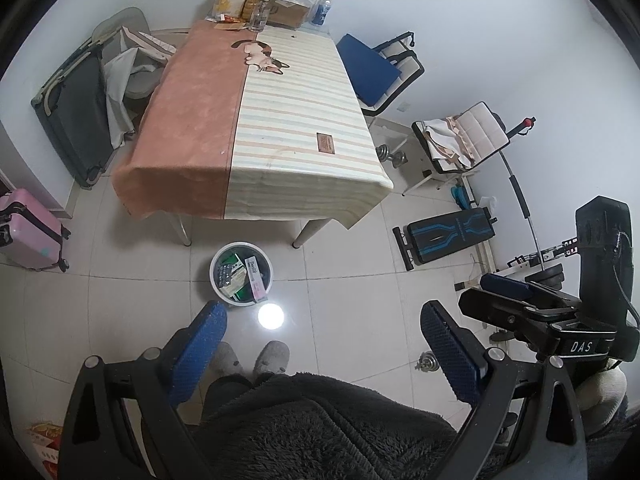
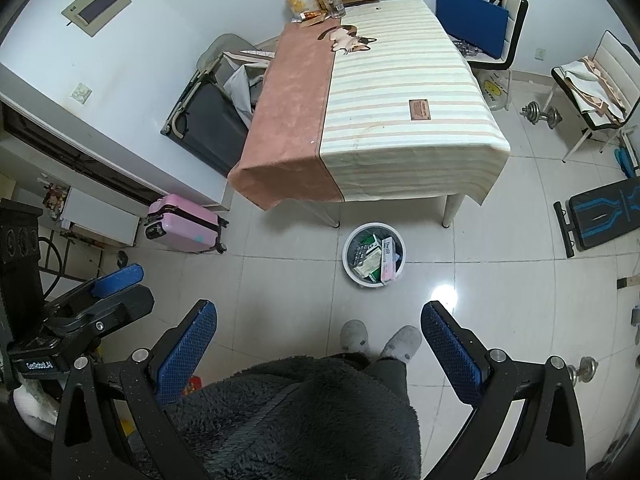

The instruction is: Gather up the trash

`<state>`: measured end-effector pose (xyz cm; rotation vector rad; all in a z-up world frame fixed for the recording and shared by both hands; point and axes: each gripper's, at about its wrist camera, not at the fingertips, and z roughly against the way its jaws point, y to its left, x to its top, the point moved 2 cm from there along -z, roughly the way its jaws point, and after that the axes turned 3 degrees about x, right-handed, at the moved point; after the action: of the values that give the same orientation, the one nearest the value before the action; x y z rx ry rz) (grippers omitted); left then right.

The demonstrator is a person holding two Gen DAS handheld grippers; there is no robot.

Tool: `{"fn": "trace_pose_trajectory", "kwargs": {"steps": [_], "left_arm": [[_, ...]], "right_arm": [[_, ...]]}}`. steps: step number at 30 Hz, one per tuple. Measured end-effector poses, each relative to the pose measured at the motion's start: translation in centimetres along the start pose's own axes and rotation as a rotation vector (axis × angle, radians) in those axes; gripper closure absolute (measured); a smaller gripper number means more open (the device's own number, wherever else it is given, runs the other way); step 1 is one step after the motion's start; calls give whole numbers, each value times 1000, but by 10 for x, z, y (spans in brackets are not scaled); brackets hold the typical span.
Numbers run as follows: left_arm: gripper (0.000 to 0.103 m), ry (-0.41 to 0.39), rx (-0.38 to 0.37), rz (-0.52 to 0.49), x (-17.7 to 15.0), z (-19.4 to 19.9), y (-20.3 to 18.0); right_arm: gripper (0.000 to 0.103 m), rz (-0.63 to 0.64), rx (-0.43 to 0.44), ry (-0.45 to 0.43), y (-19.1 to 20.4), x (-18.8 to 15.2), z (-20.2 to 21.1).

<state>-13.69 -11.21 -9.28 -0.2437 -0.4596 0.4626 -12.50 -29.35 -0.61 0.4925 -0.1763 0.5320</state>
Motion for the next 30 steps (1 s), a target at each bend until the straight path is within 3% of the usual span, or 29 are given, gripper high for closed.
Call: {"fn": "trace_pose_trajectory", "kwargs": {"steps": [30], "left_arm": [[4, -1, 16, 18, 3, 0, -4]], "right_arm": [[0, 5, 20, 9, 1, -1, 1]]}}
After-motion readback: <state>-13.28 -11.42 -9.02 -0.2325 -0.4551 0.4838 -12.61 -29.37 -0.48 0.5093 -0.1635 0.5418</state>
